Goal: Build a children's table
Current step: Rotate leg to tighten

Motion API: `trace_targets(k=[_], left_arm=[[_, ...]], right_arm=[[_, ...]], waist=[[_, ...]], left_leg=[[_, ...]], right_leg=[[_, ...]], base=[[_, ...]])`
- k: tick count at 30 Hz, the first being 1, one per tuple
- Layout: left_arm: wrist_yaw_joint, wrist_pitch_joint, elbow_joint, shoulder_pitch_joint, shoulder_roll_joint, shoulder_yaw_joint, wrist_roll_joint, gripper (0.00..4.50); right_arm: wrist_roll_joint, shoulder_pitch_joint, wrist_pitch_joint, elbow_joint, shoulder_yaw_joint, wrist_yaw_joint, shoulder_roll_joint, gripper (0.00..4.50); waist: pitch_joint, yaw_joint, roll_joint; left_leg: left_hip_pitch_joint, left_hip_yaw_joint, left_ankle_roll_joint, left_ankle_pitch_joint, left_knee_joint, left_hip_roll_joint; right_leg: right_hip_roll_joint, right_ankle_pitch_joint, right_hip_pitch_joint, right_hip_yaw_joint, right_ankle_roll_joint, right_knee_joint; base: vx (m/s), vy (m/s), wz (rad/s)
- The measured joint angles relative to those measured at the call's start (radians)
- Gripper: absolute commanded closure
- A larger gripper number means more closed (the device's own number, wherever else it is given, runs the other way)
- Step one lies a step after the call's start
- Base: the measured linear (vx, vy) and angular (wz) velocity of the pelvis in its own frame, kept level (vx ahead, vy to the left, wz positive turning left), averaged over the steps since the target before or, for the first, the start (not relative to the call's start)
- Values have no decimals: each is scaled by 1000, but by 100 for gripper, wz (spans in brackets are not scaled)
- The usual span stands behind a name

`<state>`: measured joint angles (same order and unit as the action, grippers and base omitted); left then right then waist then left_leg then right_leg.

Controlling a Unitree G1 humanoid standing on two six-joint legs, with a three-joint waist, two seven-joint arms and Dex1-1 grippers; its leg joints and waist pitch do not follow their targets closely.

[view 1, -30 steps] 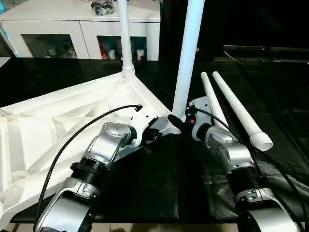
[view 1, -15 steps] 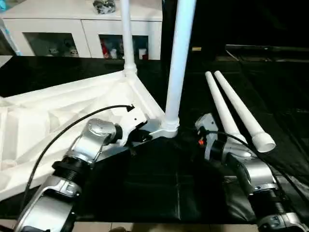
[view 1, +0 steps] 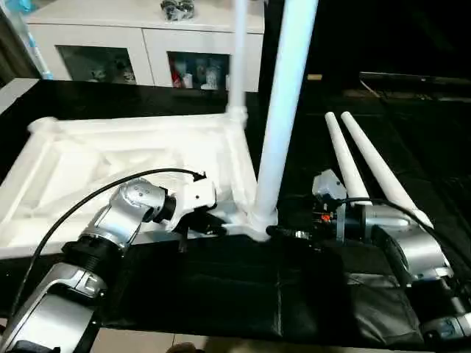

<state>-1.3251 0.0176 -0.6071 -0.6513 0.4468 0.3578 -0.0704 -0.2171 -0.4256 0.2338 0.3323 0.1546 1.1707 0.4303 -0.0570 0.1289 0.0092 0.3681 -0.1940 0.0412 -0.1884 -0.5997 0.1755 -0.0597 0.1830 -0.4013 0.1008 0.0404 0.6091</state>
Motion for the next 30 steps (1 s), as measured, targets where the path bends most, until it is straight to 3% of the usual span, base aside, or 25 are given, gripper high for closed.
trace_targets(k=[6,7,9,23,30], left_arm=[[-32,-29,0,0,4,12,3,450],[-39,-34,0,0,4,14,3,450],[-48,-43,0,0,5,17,3,450],[-61,-74,0,0,12,29,-3,450],[-60,-79,-2,0,13,31,-5,450]], right_arm=[[16,0,-19,7,43,51,3,9],[17,-2,-23,11,49,56,0,33],[21,-7,-31,36,54,61,-9,33],[54,-47,-80,119,89,60,-46,163],[53,-57,-95,144,89,62,-55,178]], waist=[[0,12,0],[0,13,0],[0,15,0],[1,15,-1],[1,13,-2]], left_leg=[[0,0,0,0,0,0],[0,0,0,0,0,0],[0,0,0,0,0,0],[0,0,0,0,0,0],[0,0,0,0,0,0]], right_leg=[[0,0,0,0,0,0],[0,0,0,0,0,0],[0,0,0,0,0,0],[0,0,0,0,0,1],[0,0,1,0,0,1]], base=[[0,0,0],[0,0,0],[0,0,0],[0,0,0],[0,0,0]])
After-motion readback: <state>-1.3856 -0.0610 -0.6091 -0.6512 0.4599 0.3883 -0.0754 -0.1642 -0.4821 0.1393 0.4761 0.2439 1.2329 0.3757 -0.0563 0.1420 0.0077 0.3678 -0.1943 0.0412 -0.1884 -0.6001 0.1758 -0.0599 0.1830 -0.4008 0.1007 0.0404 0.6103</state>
